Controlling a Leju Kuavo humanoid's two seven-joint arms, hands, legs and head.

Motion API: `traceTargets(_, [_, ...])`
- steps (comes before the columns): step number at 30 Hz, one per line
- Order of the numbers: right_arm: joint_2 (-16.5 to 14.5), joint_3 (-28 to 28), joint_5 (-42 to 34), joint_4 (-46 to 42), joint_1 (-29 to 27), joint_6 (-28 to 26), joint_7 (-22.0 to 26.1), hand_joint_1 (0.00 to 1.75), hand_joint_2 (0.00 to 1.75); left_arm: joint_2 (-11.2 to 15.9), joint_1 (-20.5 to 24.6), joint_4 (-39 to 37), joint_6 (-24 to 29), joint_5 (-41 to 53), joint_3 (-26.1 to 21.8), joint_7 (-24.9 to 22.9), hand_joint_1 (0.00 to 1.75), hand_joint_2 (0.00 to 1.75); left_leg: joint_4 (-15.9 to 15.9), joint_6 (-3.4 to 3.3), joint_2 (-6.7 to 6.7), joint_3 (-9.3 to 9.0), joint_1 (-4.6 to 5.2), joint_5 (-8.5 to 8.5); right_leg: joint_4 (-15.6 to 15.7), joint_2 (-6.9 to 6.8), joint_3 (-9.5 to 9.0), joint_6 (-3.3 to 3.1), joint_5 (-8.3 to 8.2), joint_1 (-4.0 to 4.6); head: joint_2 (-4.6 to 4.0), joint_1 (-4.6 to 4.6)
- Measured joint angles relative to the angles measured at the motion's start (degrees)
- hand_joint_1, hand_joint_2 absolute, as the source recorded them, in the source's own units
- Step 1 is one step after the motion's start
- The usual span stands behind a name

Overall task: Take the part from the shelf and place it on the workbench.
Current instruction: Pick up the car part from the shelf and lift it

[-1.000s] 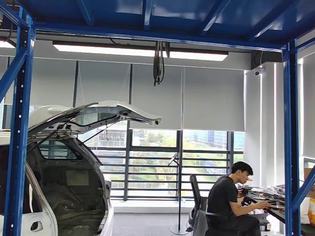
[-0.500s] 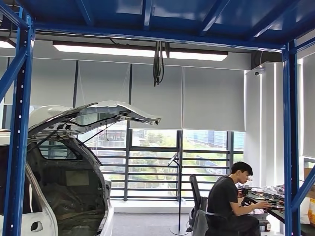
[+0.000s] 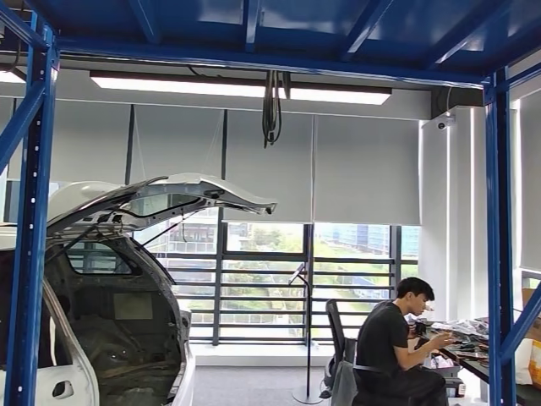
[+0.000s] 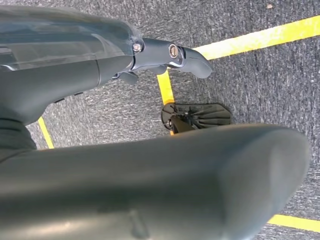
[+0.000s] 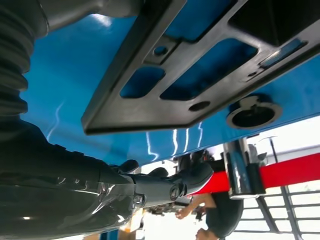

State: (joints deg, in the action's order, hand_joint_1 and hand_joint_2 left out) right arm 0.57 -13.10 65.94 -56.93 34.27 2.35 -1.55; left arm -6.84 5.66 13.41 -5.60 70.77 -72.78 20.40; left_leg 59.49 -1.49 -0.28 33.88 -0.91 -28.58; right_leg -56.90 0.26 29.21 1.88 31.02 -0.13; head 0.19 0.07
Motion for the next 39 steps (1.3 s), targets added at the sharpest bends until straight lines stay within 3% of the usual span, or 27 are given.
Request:
traceTargets(18, [-0.7,-2.7,-2.3,4.2,1.8,-0.1,1.0,0.00,1.75,0.0,0.0,0.0,0.0,-0.5,0.0,0.0,0.00,0.00,0.0,0.00,0.00,0.01,0.00,0.00,0.0,0.00,0.01,0.00,0.00,0.00,0.00,0.00])
traceTargets(28, [-1.1,-9.4,1.5,8.2,3.4,-3.6,2.6,0.00,1.75,-0.7,1.3,0.0,-0.4,0.1,0.5,0.3,0.00,0.00,0.0,0.01,0.01,0.01,0.00,0.00,0.0,0.02,0.02,0.00,0.00,0.00,0.00,0.00])
traceTargets(39, [-4.4,-16.4,5.2,14.8,7.4,-5.6,3.9,0.00,1.75,-1.7,2.4,0.0,-0.4,0.2,1.5,0.2,0.00,0.00,0.0,0.01,0.00,0.01,0.00,0.01,0.0,0.00,0.04,0.00,0.00,0.00,0.00,0.00])
